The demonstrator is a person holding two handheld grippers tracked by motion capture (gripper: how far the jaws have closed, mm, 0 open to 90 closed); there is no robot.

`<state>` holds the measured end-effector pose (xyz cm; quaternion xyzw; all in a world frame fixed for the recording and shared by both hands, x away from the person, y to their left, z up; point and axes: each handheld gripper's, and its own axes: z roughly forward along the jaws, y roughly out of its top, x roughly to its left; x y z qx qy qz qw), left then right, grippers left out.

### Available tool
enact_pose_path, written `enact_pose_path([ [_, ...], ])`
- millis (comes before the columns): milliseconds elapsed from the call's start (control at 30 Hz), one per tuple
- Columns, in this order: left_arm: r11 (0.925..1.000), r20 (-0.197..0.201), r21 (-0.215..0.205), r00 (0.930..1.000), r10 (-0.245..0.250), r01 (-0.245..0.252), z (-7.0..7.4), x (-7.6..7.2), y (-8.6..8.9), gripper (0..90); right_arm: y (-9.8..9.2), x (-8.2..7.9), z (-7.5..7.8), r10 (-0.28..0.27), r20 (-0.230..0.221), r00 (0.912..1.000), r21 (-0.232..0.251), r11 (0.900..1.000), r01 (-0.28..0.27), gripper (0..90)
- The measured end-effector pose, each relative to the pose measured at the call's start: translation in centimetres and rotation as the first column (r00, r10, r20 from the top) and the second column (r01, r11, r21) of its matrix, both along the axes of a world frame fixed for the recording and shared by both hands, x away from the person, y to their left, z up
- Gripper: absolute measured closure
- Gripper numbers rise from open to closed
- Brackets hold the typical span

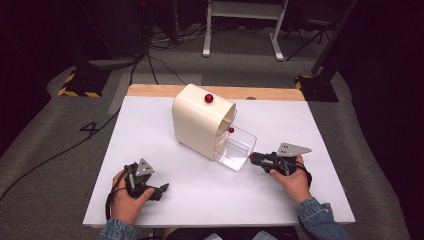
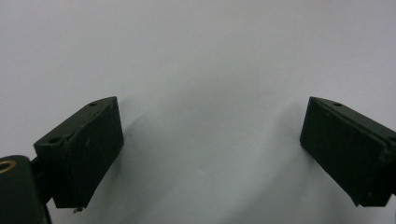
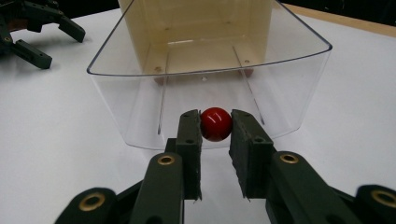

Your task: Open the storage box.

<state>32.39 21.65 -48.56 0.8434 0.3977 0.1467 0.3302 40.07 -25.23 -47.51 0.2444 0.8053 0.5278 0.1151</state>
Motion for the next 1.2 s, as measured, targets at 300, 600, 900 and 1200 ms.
enact_pose_path([
  [300,1.0,-0.002,-0.001,1.0,-0.001,0.001,0.0,0.0,0.0,6.2,-1.4,-0.4,0.3,-0.029,-0.007,0.9996,-0.015,0.999,0.029,63.4],
  [600,1.0,-0.002,-0.001,1.0,-0.001,0.001,0.0,0.0,0.0,6.2,-2.9,-0.9,2.5,-0.057,0.022,0.9981,0.012,0.998,0.057,60.9],
  [900,1.0,-0.002,-0.001,1.0,-0.001,0.001,0.0,0.0,0.0,6.2,-1.9,-0.4,7.0,-0.039,0.086,0.9956,0.024,0.999,0.037,60.0],
  [1200,1.0,-0.001,-0.002,1.0,0.001,-0.001,0.0,0.0,0.0,6.3,0.8,0.9,9.2,-0.003,0.11,0.9939,0.044,0.999,-0.002,59.7],
])
